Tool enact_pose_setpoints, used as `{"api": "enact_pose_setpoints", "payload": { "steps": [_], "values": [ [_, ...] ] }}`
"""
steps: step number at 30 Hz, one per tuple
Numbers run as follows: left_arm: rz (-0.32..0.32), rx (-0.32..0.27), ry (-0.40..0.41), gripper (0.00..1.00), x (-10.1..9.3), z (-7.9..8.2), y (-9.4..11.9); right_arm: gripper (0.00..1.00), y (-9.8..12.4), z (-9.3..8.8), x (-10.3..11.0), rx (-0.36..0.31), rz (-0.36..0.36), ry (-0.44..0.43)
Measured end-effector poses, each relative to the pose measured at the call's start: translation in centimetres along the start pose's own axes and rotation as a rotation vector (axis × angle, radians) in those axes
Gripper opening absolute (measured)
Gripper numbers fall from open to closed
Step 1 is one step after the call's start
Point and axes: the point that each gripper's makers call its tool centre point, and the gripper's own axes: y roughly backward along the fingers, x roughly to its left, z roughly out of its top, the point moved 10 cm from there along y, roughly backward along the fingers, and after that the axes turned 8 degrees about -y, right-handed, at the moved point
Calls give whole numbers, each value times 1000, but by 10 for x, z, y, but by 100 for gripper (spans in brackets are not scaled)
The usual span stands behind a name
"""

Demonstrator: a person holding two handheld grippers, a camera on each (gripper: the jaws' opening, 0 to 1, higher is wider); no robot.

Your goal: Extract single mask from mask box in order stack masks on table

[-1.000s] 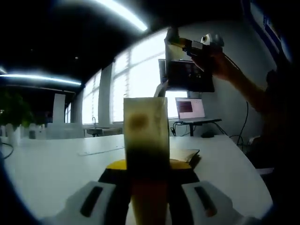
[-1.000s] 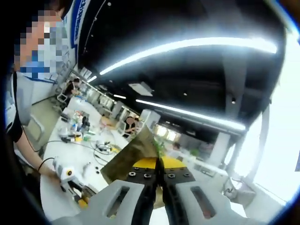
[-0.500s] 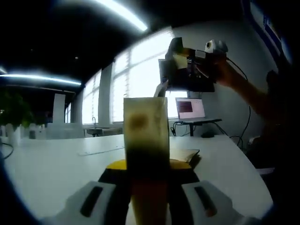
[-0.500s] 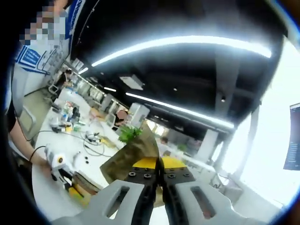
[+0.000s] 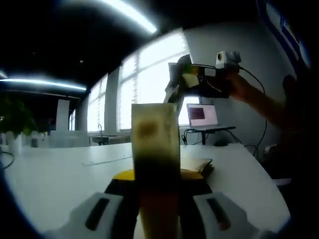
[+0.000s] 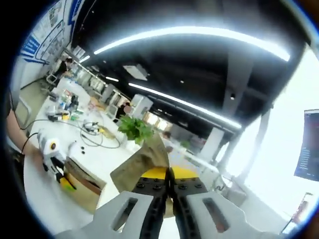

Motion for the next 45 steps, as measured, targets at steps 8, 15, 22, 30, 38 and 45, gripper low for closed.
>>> {"api": "enact_pose_setpoints", "payload": {
  "steps": [8, 15, 22, 30, 38, 45],
  "values": [
    [-1, 0, 2, 31, 0, 0, 1, 0, -8, -26, -2, 105, -4, 42],
    [-2, 0, 1, 31, 1, 0, 1, 0, -16, -45, -1, 173, -5, 69],
    [-2, 0, 1, 31, 1, 1, 0, 0, -25, -64, -7, 244, -7, 115],
    [-2, 0, 2, 31, 1, 1, 0, 0, -33, -83, -10, 311, 1, 152],
    [-1, 2, -1, 31, 1, 1, 0, 0, -40, -107, -14, 372, -13, 212],
    [-2, 2, 0, 31, 1, 1, -1, 0, -41, -121, -9, 423, 4, 327]
  ]
}}
